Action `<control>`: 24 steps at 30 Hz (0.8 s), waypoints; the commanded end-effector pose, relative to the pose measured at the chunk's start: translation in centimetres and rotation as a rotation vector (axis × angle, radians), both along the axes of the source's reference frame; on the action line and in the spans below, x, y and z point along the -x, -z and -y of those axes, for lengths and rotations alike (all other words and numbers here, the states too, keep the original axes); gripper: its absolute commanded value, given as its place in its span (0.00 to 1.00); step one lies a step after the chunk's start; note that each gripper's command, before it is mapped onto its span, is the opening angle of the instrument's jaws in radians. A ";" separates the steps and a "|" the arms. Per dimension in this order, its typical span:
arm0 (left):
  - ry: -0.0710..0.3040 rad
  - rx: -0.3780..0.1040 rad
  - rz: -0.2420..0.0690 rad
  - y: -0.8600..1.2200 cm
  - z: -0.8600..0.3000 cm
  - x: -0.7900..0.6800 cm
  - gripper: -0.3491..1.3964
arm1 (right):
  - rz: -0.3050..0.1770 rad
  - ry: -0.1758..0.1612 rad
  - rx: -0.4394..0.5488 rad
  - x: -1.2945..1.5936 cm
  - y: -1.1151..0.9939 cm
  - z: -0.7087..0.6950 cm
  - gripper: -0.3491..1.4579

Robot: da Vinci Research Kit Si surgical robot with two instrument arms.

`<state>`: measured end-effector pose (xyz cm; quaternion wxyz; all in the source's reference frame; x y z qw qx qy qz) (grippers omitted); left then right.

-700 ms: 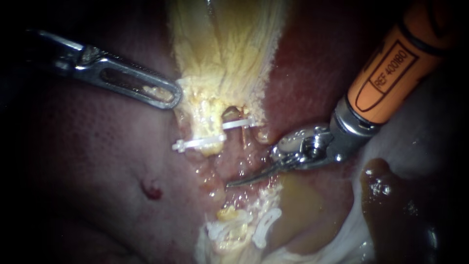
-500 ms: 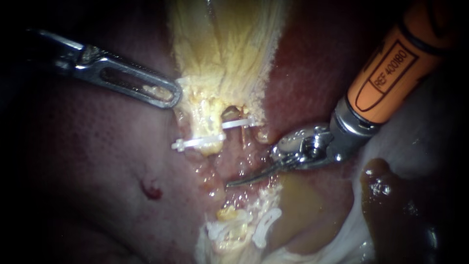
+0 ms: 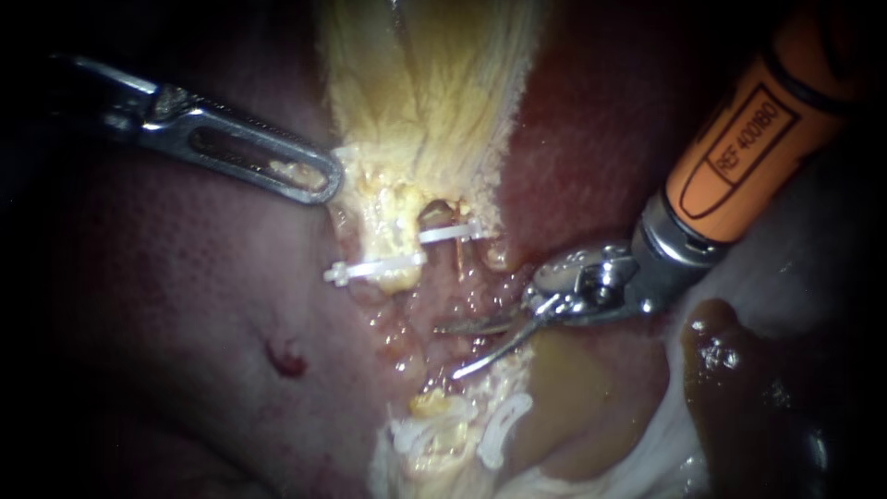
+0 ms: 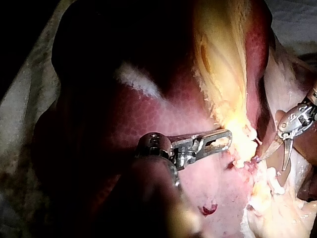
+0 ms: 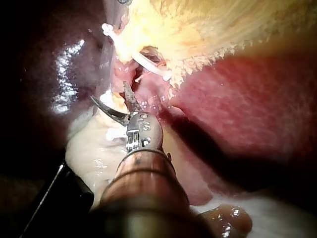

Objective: Go back from the cut right tube

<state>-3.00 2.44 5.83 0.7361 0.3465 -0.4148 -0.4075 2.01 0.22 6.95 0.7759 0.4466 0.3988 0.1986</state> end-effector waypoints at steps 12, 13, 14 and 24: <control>0.002 0.001 -0.001 -0.02 -0.01 -0.01 0.00 | -0.015 -0.072 0.370 0.06 0.06 0.02 0.99; 0.002 0.001 -0.001 -0.02 -0.01 -0.01 0.00 | 0.001 -0.062 0.410 0.09 0.07 0.02 0.99; 0.002 0.001 -0.001 -0.02 -0.01 -0.01 0.00 | 0.024 -0.051 0.454 0.12 0.10 0.00 0.99; 0.001 0.001 -0.001 -0.04 -0.02 -0.02 0.00 | 0.114 -0.017 0.650 0.61 0.52 -0.43 0.99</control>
